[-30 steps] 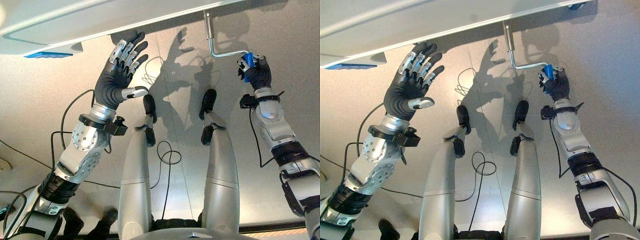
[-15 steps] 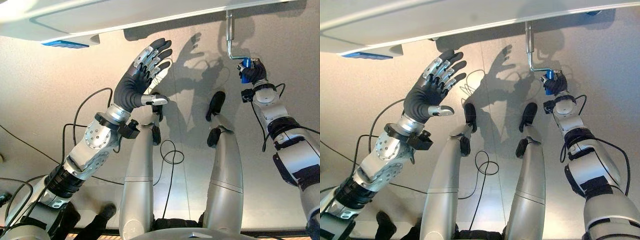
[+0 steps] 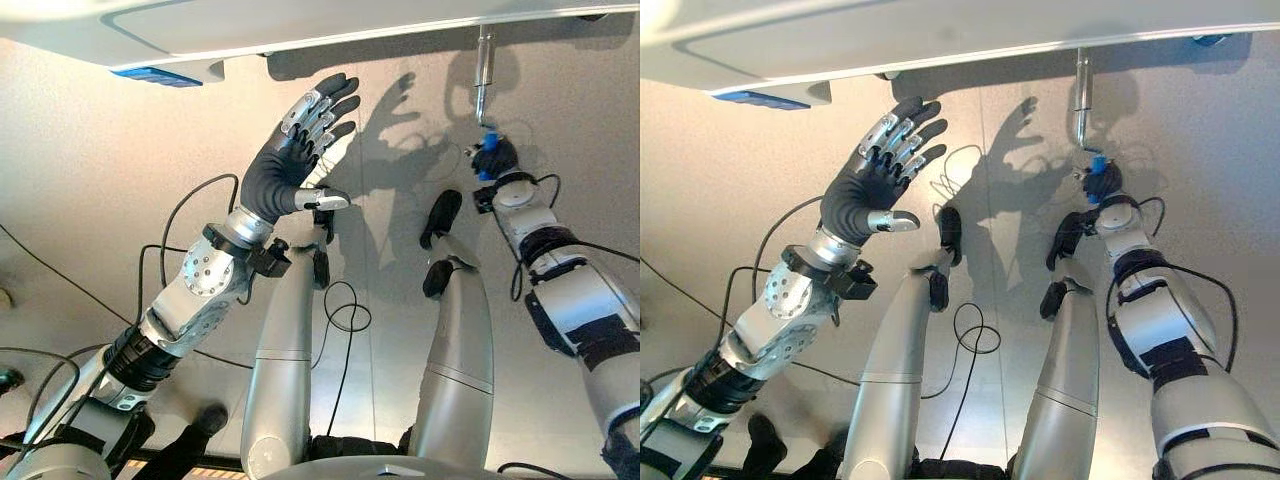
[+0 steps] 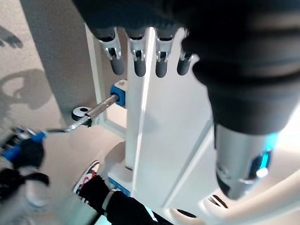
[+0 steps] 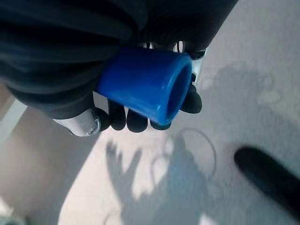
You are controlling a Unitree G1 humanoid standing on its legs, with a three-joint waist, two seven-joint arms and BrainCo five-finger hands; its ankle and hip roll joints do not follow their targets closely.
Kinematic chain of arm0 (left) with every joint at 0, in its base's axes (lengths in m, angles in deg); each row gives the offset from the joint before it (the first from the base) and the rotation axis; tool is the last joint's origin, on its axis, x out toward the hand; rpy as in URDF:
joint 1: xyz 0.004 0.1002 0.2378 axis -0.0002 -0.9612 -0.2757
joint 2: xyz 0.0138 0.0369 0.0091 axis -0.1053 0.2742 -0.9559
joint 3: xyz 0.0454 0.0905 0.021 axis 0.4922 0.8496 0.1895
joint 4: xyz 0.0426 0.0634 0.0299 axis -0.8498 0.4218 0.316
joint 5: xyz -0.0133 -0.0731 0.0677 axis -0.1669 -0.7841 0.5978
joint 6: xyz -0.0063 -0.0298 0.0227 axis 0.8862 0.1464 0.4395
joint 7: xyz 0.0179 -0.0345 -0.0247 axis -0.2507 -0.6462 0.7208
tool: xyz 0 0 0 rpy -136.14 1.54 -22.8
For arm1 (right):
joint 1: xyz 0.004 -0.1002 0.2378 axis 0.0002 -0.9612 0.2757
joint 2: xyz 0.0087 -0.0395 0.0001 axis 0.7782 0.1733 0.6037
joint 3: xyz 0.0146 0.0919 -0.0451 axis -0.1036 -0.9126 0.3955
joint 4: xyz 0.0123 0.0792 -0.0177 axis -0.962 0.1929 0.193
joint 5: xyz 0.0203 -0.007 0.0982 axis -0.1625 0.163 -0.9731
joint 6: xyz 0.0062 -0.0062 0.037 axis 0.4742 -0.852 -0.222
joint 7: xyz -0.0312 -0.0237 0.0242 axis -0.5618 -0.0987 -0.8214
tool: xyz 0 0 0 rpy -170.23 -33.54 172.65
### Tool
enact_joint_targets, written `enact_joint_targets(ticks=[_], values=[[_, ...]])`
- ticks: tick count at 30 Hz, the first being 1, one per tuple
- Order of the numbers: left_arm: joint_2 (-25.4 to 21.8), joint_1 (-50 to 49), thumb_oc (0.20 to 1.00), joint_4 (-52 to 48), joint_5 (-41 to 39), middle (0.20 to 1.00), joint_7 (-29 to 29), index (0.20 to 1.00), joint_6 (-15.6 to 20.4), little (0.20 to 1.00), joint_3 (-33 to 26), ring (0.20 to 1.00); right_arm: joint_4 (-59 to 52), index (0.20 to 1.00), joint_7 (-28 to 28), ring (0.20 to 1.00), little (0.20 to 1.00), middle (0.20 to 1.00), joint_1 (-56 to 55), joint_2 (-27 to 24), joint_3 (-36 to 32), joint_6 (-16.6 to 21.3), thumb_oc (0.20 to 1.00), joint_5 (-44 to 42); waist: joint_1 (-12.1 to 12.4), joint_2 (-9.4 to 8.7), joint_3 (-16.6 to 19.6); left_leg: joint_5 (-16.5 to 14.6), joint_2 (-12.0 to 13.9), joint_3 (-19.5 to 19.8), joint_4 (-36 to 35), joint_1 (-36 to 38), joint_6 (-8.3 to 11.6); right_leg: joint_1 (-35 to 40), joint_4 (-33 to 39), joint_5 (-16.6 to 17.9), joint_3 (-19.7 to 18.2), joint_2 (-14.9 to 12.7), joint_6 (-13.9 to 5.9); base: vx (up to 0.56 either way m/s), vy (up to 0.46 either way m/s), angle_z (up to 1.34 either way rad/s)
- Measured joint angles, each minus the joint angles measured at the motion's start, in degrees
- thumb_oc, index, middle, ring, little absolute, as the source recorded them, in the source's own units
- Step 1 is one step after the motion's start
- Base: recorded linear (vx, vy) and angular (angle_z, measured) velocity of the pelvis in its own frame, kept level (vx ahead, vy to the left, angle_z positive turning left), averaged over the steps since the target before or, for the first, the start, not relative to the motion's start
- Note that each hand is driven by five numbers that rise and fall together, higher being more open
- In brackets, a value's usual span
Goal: Raise the hospital bed
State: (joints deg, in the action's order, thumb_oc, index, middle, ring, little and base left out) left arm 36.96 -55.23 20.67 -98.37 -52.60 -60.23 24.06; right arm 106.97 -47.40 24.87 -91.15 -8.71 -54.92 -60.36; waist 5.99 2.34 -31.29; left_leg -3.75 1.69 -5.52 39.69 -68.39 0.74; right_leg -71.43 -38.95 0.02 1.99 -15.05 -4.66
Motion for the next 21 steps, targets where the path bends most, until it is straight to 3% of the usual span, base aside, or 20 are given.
enact_joint_targets(ticks=[8,16,21], values=[[2.4,-0.4,1.0,0.0,0.0,1.0,-1.7,1.0,-0.4,1.0,-1.4,1.0,-2.3,0.2,0.4,0.2,0.2,0.2,1.2,6.2,3.9,-0.8,0.2,2.3,-0.3,0.18,0.0,-0.1,0.1,0.0,-0.1,0.2,0.12,0.0,-0.2,-0.3,0.1,0.2,0.15,0.0,0.002,0.0],[2.4,-0.7,1.0,0.0,0.0,1.0,-3.2,1.0,-0.4,1.0,-2.4,1.0,-8.0,0.2,0.4,0.2,0.2,0.2,1.0,6.9,8.6,-2.7,0.2,5.6,-0.8,0.19,0.0,-0.3,0.7,0.0,-0.1,0.6,0.67,0.1,-0.5,-0.6,0.1,0.9,0.68,0.0,0.003,-0.02],[2.6,-2.2,1.0,0.2,0.0,1.0,-3.6,1.0,-0.4,1.0,-4.2,1.0,-27.2,0.2,1.8,0.2,0.2,0.2,-6.3,4.3,8.8,-2.9,0.2,3.3,-1.7,0.2,0.0,-0.4,1.1,0.2,-0.2,0.7,1.09,-0.1,-1.2,-1.2,0.3,1.1,1.18,0.0,0.0,0.0]])
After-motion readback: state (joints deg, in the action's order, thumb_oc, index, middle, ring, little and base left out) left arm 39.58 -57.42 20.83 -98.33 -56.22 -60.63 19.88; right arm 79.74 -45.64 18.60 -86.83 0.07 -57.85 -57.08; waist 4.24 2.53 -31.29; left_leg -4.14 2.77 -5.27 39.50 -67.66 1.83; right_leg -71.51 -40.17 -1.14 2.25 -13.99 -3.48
